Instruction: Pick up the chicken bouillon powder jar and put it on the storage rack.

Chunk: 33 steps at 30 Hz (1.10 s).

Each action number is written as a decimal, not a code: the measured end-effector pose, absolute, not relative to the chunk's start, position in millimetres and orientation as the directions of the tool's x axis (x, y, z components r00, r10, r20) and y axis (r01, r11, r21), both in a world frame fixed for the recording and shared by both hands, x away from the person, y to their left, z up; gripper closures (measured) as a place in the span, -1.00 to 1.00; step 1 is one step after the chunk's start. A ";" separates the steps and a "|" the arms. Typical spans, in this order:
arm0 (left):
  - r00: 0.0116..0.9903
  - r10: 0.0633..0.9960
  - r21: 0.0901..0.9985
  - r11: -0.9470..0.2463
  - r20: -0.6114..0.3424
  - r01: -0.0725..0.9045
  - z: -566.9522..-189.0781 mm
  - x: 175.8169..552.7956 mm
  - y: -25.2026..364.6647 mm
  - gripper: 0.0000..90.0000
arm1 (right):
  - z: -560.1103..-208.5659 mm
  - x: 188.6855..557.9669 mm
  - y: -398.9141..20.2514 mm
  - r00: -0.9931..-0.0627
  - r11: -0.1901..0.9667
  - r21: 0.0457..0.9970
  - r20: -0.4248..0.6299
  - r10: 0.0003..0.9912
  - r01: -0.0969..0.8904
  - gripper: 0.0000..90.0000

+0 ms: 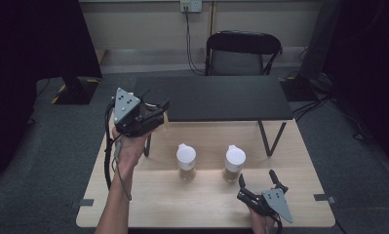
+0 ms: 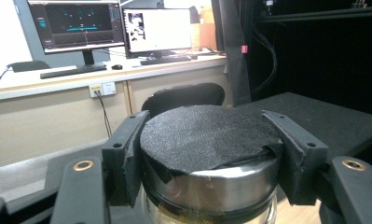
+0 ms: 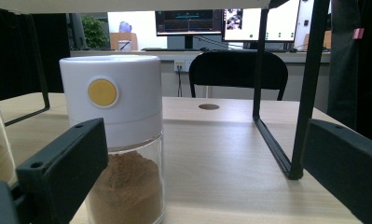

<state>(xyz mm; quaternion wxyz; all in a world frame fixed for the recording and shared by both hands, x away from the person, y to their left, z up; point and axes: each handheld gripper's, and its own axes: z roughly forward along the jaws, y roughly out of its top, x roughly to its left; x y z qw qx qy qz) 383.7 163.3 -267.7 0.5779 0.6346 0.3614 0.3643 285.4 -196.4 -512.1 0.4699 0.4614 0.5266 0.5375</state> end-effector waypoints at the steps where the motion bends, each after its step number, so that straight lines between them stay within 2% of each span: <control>1: 0.472 0.881 0.997 -0.065 0.039 0.039 -266.6 386.2 163.5 -0.22 | -512.1 285.4 -196.4 -0.133 -0.004 1.000 0.001 0.991 -0.019 -1.00; 21: 0.450 0.892 0.997 -0.055 0.028 0.049 -264.4 422.6 149.2 -0.22 | -512.1 285.2 -196.6 -0.138 -0.004 1.000 0.002 0.990 -0.020 -1.00; 33: 0.426 0.905 0.995 -0.053 0.014 0.080 -275.9 438.8 142.7 -0.22 | -512.1 285.0 -196.6 -0.139 -0.004 1.000 0.002 0.990 -0.020 -1.00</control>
